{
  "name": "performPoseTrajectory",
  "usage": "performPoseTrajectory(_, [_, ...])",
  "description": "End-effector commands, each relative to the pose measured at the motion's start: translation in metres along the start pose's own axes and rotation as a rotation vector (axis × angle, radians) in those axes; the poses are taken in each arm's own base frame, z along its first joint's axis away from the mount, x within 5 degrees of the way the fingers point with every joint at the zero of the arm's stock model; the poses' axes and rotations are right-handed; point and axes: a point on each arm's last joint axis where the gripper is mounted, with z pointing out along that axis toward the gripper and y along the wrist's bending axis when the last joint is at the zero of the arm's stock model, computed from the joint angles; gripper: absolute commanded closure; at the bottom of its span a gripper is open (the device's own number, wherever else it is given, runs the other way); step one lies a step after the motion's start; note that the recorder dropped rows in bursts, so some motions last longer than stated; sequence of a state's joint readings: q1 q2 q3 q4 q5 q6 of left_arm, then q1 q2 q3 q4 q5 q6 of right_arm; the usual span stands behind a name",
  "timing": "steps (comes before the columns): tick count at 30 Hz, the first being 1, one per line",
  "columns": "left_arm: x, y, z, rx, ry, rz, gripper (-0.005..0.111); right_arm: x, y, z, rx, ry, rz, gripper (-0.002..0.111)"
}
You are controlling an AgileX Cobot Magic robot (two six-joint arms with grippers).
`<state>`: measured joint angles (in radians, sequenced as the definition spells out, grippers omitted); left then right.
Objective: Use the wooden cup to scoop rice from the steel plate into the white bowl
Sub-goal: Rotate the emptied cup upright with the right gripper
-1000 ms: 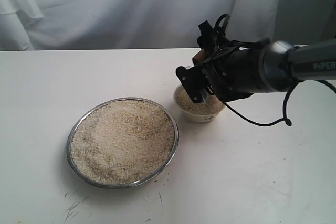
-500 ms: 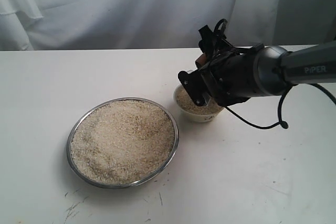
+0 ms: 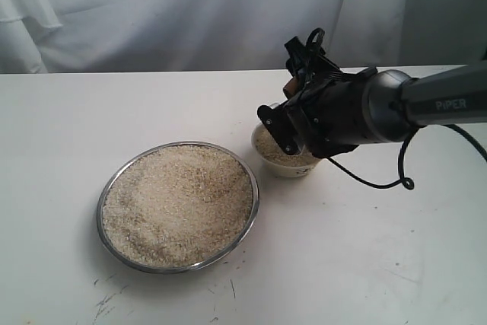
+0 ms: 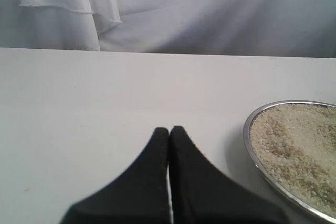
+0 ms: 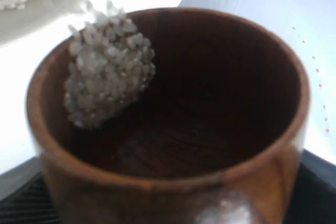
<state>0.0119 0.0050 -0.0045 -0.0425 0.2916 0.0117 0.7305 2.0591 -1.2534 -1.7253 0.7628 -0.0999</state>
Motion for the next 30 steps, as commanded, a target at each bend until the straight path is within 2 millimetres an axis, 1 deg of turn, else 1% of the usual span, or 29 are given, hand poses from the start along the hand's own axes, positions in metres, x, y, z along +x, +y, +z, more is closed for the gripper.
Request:
performPoseTrajectory(1, [0.001, 0.0, 0.0, 0.002, -0.007, -0.004, 0.107, 0.003, -0.003, -0.003, 0.017, 0.037, -0.014, 0.108])
performPoseTrajectory(4, [0.001, 0.0, 0.0, 0.002, -0.007, -0.004, 0.107, 0.005, -0.003, -0.003, 0.016, 0.055, -0.022, 0.108])
performPoseTrajectory(10, [0.001, 0.0, 0.0, 0.002, -0.007, -0.004, 0.107, 0.0, -0.005, -0.008, 0.025, 0.057, -0.031, 0.108])
performPoseTrajectory(17, [0.001, 0.0, 0.0, 0.002, -0.007, -0.004, 0.107, 0.001, -0.007, -0.011, 0.025, 0.094, -0.104, 0.108])
performPoseTrajectory(24, [0.001, 0.0, 0.0, 0.002, -0.007, -0.004, 0.107, -0.006, -0.01, -0.017, 0.037, 0.088, -0.186, 0.108])
performPoseTrajectory(30, [0.001, 0.0, 0.0, 0.002, -0.007, -0.004, 0.107, -0.012, -0.013, -0.025, 0.051, 0.094, -0.201, 0.108])
